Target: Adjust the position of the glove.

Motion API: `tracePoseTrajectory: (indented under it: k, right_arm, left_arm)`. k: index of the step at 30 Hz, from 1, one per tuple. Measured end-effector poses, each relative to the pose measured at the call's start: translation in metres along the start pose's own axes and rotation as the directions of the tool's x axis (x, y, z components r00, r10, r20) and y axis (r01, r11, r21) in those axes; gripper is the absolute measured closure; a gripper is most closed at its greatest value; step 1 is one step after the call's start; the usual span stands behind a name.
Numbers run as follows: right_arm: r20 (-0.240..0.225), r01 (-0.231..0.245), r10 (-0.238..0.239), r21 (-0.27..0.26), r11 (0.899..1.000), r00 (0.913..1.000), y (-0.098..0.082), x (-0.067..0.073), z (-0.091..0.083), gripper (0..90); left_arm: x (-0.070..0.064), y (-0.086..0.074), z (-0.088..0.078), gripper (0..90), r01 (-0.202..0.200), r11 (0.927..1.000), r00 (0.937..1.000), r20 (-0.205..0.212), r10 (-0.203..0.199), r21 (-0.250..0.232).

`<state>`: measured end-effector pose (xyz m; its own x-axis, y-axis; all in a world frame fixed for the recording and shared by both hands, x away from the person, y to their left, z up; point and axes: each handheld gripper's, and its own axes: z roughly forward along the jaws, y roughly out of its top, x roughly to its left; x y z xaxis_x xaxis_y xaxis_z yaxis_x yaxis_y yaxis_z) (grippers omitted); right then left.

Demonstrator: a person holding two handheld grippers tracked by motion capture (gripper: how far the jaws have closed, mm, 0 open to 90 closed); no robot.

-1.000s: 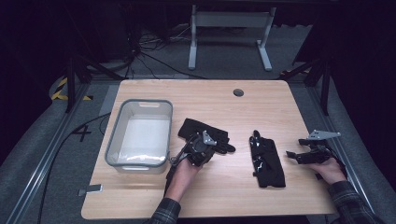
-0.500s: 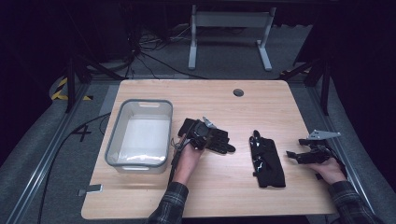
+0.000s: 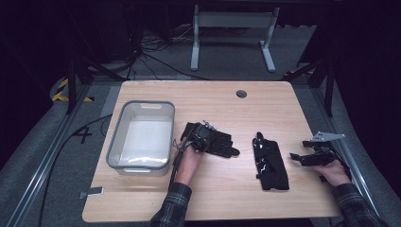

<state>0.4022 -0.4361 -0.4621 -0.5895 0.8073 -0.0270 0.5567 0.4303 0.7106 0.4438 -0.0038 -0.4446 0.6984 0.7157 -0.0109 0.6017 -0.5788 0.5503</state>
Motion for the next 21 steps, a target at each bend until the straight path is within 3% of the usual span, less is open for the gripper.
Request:
tracePoseTrajectory:
  k: [10,15,21]
  right_arm:
    - [0.000,0.000,0.000,0.000,1.000,1.0000,0.000,0.000,0.000,14.7]
    - [0.001,0.000,0.000,0.000,1.000,1.0000,0.000,0.000,0.000,14.7]
    - [-0.001,0.000,0.000,-0.001,1.000,1.0000,0.000,0.000,0.000,14.7]
  left_arm:
    - [-0.021,-0.012,-0.008,89.7,0.011,0.9998,0.9986,0.052,-0.012,0.014]
    - [-0.041,-0.019,-0.012,89.7,-0.007,0.9999,0.9966,0.083,0.007,0.009]
    - [-0.045,-0.016,-0.020,89.6,-0.019,0.9996,0.9963,0.083,0.021,-0.021]
